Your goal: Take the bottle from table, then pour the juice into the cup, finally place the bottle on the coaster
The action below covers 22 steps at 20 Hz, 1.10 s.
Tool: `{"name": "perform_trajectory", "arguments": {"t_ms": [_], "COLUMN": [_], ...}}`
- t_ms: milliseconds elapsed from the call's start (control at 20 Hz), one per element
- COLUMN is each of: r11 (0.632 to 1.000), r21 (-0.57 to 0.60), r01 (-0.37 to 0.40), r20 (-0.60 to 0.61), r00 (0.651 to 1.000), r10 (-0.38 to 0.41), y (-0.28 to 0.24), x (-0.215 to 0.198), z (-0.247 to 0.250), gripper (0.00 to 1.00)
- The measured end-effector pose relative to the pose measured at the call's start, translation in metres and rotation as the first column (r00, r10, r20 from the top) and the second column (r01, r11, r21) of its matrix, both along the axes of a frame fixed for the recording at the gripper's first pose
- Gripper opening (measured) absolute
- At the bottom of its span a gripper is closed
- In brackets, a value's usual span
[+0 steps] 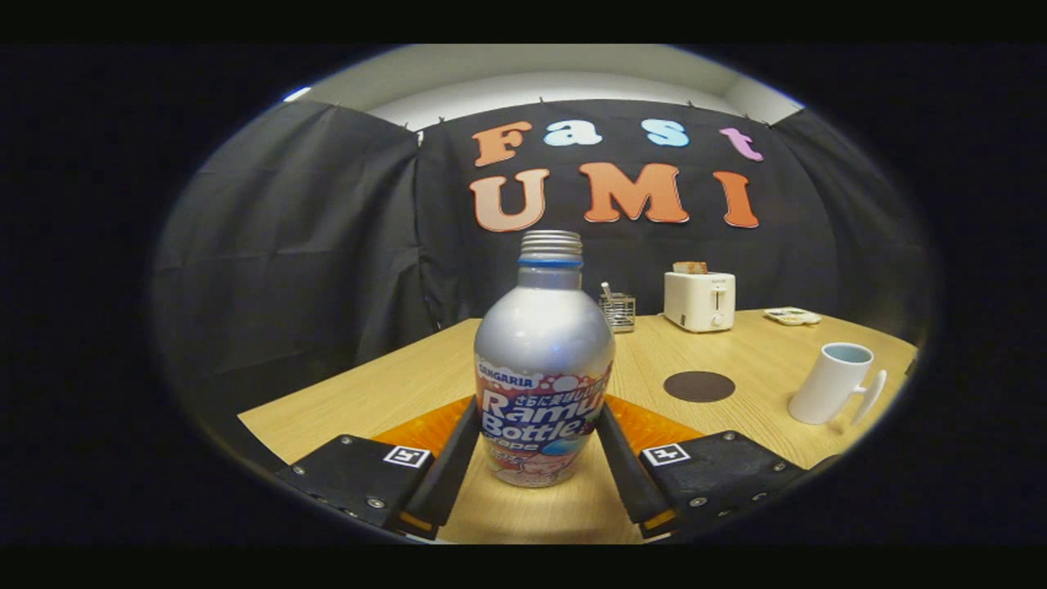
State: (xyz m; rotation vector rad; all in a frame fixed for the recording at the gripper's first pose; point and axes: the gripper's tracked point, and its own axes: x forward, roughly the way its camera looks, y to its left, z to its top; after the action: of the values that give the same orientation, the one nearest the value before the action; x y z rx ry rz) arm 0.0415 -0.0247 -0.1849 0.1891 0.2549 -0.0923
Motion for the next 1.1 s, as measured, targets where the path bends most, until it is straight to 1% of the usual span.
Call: {"name": "perform_trajectory", "arguments": {"t_ms": [200,300,650,850,1000,1100], "r11": [0.995,0.99,0.967,0.934,0.91,0.884], "r21": [0.1,0.144,0.25,0.353,0.408,0.46], "r01": [0.003,0.016,0.044,0.063,0.08,0.085], "r20": [0.01,0.011,0.021,0.024,0.02,0.026], "r00": [1.0,1.0,0.999,0.997,0.995,0.994], "r10": [-0.004,-0.018,-0.051,-0.076,-0.096,-0.109], "y": [-0.007,-0.011,-0.028,-0.038,-0.048,-0.053], "x": [0.006,0.007,0.008,0.009,0.009,0.009], "z": [0.007,0.01,0.019,0.02,0.02,0.023], "gripper": [0.79,0.79,0.79,0.79,0.78,0.78]}}
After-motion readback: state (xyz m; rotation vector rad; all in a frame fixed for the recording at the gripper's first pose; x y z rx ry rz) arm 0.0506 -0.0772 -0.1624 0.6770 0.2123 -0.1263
